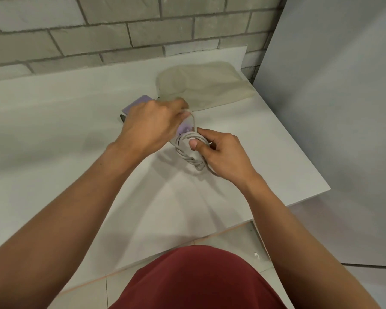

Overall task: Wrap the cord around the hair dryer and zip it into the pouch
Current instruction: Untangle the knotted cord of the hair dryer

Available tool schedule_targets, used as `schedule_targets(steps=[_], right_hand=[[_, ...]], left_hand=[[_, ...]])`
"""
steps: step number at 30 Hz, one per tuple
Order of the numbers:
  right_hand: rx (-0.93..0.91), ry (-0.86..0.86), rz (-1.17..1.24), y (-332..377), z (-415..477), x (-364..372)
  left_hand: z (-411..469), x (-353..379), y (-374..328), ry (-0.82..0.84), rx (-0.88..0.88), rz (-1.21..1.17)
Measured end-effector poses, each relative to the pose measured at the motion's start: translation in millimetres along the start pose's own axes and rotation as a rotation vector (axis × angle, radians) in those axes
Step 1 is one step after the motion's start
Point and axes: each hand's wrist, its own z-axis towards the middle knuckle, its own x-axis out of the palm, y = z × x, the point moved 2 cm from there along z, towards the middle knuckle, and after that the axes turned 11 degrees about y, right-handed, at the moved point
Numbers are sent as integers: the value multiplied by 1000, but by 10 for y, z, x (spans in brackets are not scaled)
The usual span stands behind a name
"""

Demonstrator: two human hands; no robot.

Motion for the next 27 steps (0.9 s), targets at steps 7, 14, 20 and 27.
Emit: schedule_targets(steps=[7,14,20,27], right_hand=[[1,-39,65,-49,-9,64],[33,-115,202,16,101,107],[50,-72,312,56,118,56],[79,-76,205,-44,135,88]], left_hand=[[-66,62,182,-173,-243,-486],[-68,-81,97,-157,-140,-696],[-109,-119,86,-138,-126,-991],[-23,-114,274,-45,-24,-243]])
